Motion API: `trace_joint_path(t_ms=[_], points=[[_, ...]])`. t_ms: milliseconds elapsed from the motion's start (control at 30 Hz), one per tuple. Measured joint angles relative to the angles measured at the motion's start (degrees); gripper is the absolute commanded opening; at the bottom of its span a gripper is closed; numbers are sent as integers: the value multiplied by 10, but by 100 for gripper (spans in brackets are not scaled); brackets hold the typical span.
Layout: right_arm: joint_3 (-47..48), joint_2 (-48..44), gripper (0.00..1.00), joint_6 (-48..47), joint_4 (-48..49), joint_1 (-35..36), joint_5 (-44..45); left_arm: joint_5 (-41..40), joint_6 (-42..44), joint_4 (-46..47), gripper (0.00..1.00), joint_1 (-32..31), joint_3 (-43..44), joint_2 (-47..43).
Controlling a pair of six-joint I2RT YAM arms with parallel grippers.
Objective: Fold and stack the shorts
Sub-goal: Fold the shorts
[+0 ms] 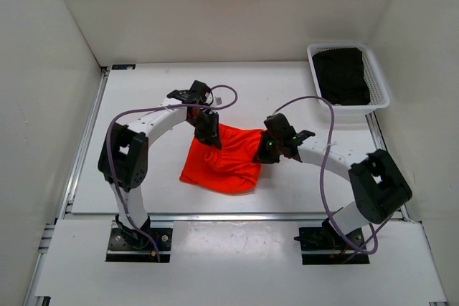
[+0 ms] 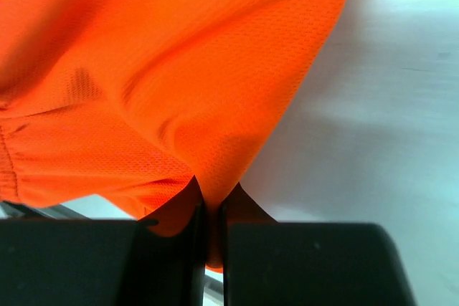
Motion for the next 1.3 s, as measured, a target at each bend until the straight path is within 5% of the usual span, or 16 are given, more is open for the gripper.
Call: trace_joint_path(t_ms=[167, 300, 367, 400, 467, 500, 600, 733, 833, 933, 967, 1000, 1100, 1300], points=[[52, -39, 2, -34, -61, 0, 16, -3, -3, -35, 10, 10, 16, -57], [91, -41, 92, -49, -76, 1, 18, -12, 12, -52, 10, 41, 20, -70], [99, -35, 98, -53, -89, 0, 26, -17, 19, -56, 12, 55, 16, -60], [100, -29, 99, -54, -95, 0, 29, -20, 22, -55, 21, 61, 14, -50], [100, -17, 99, -52, -109, 0, 38, -27, 26, -54, 45, 67, 12, -14], [100, -15, 99, -51, -118, 2, 46, -32, 31, -51, 50, 68, 11, 8], [101, -17, 87, -48, -143, 14, 74, -47, 30, -54, 100, 67, 8, 66], [115, -25, 48, -47, -166, 36, 100, -83, 23, -73, 100, 66, 18, 64], [136, -27, 32, -45, -173, 46, 109, -116, 19, -95, 100, 67, 53, 40], [164, -16, 18, -41, -175, 47, 113, -142, 6, -100, 87, 67, 77, -5], [172, -6, 15, -40, -172, 47, 112, -146, 0, -100, 75, 67, 80, -20], [180, 6, 15, -38, -170, 47, 113, -151, -4, -98, 45, 67, 81, -39], [205, 60, 14, -30, -166, 47, 112, -150, -15, -91, 14, 66, 81, -72], [247, 177, 11, -19, -155, 47, 117, -135, -24, -61, 10, 45, 74, -30]])
